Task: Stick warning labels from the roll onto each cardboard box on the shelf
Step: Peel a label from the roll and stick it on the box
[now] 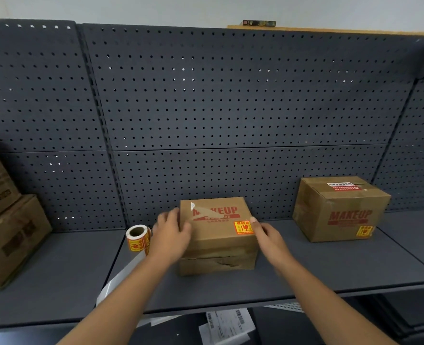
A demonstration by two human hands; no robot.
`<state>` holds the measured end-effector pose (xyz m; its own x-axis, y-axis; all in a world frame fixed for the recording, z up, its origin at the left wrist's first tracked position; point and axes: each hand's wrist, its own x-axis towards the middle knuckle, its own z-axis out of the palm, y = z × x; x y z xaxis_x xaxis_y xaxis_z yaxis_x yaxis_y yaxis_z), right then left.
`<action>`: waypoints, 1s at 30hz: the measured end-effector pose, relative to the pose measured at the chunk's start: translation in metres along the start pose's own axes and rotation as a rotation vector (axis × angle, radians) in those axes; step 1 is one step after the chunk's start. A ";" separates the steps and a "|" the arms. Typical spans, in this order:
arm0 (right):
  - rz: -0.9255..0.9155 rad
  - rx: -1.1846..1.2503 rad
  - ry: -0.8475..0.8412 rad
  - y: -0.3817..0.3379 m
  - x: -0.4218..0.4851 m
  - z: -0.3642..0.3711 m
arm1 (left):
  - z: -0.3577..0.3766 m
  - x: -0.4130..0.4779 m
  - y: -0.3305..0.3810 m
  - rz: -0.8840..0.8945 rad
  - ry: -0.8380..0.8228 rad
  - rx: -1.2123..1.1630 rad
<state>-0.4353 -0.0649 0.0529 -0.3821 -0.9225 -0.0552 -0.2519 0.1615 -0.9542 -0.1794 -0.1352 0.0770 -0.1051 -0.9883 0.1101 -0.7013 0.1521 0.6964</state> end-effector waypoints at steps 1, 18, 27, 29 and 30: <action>0.019 0.047 -0.028 -0.001 -0.001 0.001 | 0.003 0.001 -0.004 -0.088 -0.079 -0.046; -0.496 -0.636 0.299 -0.074 -0.012 0.010 | 0.041 -0.036 -0.018 -0.450 -0.436 -1.117; -0.693 -0.983 0.380 -0.088 -0.022 0.061 | 0.069 -0.016 -0.043 -0.090 -0.168 -0.462; -0.715 -1.022 0.369 -0.089 -0.026 0.077 | 0.058 -0.025 -0.031 -0.054 -0.184 -0.392; -0.727 -1.050 0.364 -0.089 -0.029 0.084 | 0.053 -0.030 -0.025 -0.048 -0.189 -0.389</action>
<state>-0.3269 -0.0825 0.1142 -0.0425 -0.7942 0.6062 -0.9988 0.0191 -0.0449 -0.1962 -0.1098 0.0193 -0.2311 -0.9723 -0.0356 -0.3945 0.0602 0.9169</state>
